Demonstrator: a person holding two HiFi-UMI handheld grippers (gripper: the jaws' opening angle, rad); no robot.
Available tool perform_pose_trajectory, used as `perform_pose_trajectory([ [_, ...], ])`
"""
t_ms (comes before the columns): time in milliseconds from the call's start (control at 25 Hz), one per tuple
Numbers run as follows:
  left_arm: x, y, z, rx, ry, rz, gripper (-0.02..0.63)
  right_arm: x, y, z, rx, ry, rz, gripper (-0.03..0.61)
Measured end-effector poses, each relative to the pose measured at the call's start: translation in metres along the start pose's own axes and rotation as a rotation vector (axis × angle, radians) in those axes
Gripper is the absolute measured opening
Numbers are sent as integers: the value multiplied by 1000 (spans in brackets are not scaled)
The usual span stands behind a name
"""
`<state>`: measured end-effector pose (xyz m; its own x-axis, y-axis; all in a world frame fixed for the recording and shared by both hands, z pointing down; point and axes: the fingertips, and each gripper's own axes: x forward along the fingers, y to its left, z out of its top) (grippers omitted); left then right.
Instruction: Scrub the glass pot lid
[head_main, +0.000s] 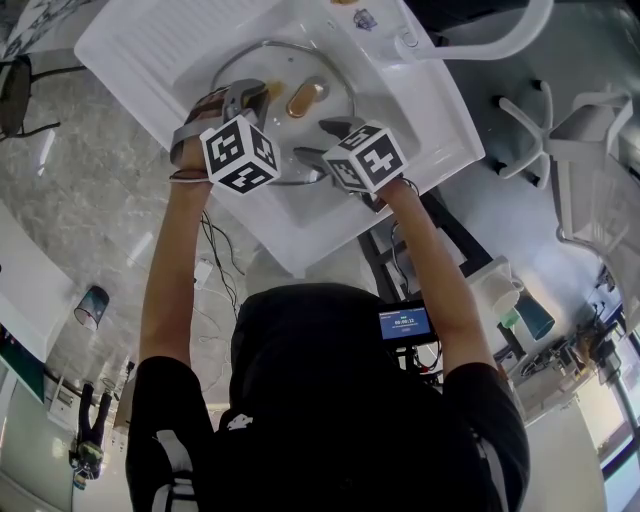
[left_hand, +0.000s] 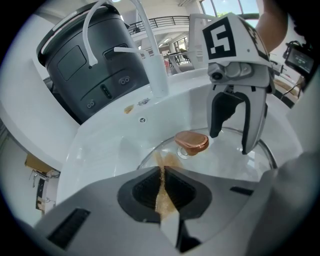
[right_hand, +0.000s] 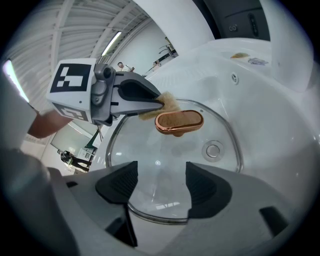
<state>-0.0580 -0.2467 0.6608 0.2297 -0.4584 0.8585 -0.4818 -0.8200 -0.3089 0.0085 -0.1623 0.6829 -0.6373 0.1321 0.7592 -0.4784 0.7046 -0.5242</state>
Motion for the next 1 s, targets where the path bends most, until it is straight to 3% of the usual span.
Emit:
perform_pose_trajectory([
  [1000, -43, -46, -9, 56, 4, 22, 18, -1, -1, -1, -1, 6, 0, 290],
])
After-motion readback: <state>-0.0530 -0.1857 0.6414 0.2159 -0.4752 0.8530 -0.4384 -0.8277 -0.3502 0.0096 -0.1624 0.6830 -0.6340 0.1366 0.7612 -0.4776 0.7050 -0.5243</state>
